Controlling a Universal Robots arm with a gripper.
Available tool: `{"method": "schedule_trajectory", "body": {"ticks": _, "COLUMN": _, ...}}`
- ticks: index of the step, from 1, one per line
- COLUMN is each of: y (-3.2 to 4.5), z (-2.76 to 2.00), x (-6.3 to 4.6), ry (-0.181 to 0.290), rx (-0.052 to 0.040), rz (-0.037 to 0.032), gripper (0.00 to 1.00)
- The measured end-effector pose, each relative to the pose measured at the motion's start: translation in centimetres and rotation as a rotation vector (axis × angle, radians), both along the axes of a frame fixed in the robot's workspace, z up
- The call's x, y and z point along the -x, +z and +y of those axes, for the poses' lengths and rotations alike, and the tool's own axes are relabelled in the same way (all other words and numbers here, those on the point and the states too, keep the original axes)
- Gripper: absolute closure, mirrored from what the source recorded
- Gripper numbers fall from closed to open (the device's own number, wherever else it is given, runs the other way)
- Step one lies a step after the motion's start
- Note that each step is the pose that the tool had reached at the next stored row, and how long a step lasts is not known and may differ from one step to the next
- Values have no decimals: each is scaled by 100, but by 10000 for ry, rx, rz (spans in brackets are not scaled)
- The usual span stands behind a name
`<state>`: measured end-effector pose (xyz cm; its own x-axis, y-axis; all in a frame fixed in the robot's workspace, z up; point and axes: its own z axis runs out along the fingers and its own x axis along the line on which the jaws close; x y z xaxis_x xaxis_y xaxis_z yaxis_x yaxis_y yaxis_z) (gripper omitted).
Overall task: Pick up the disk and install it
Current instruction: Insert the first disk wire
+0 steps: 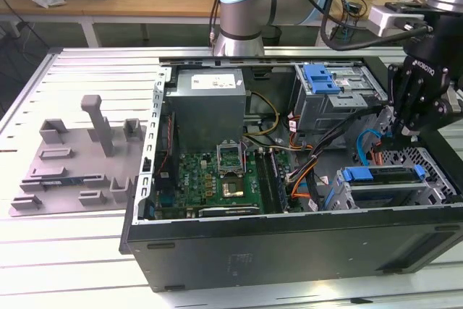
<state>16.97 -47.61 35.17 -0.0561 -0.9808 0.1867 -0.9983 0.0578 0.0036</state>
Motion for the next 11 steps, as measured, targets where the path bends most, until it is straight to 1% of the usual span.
{"method": "schedule_trajectory", "body": {"ticks": 2, "y": 0, "z": -31, "x": 1, "ry": 26, "rx": -57, "rz": 0, "gripper": 83}}
{"method": "schedule_trajectory", "body": {"ticks": 3, "y": 0, "z": -53, "x": 2, "ry": 47, "rx": -144, "rz": 0, "gripper": 83}}
{"method": "schedule_trajectory", "body": {"ticks": 4, "y": 0, "z": -63, "x": 2, "ry": 60, "rx": -214, "rz": 0, "gripper": 83}}
{"method": "schedule_trajectory", "body": {"ticks": 5, "y": 0, "z": -74, "x": 3, "ry": 74, "rx": -309, "rz": 0, "gripper": 83}}
{"method": "schedule_trajectory", "body": {"ticks": 7, "y": 0, "z": -93, "x": 3, "ry": 98, "rx": -444, "rz": 0, "gripper": 83}}
{"method": "schedule_trajectory", "body": {"ticks": 8, "y": 0, "z": -123, "x": 4, "ry": 135, "rx": -615, "rz": 0, "gripper": 83}}
{"method": "schedule_trajectory", "body": {"ticks": 9, "y": 0, "z": -197, "x": 6, "ry": 222, "rx": -875, "rz": 1, "gripper": 83}}
{"method": "schedule_trajectory", "body": {"ticks": 11, "y": 0, "z": -268, "x": 6, "ry": 291, "rx": -940, "rz": 3, "gripper": 83}}
